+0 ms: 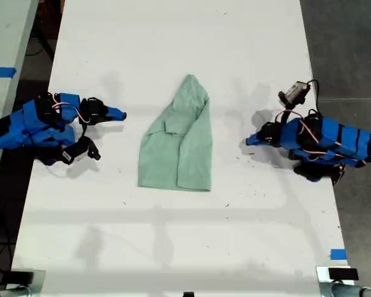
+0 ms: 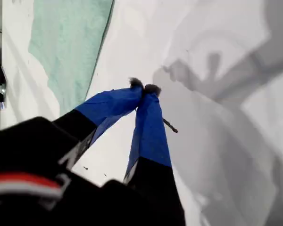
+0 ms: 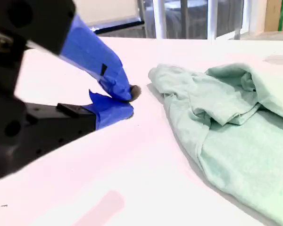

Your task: Fold t shirt

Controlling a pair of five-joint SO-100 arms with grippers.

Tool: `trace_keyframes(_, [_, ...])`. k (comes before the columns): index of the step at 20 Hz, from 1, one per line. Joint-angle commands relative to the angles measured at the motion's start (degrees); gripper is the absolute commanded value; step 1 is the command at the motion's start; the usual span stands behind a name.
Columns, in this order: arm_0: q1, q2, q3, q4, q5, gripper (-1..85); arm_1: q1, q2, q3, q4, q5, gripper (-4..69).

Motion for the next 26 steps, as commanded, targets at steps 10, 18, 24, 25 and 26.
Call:
trace_keyframes(10, [-0.2,0.1,0.4,0.2,-0.6,0.1,-0.6,0.9,3.3,0.8,2.2,0.8])
trace_keyframes(18, [-0.7,0.1,0.4,0.2,-0.8,-0.1,-0.6,0.9,3.3,0.7,1.8,0.8])
trace_keyframes(24, [-0.9,0.1,0.4,0.1,-0.6,-0.1,-0.6,0.9,3.3,0.7,1.7,0.8])
trace_keyframes(25, [-0.6,0.1,0.4,0.1,-0.4,-0.1,-0.6,0.9,3.3,0.7,1.5,0.8])
trace_keyframes(26, [-0.6,0.1,0.1,0.1,-0.4,-0.1,-0.5,0.9,3.3,0.7,1.3,0.8])
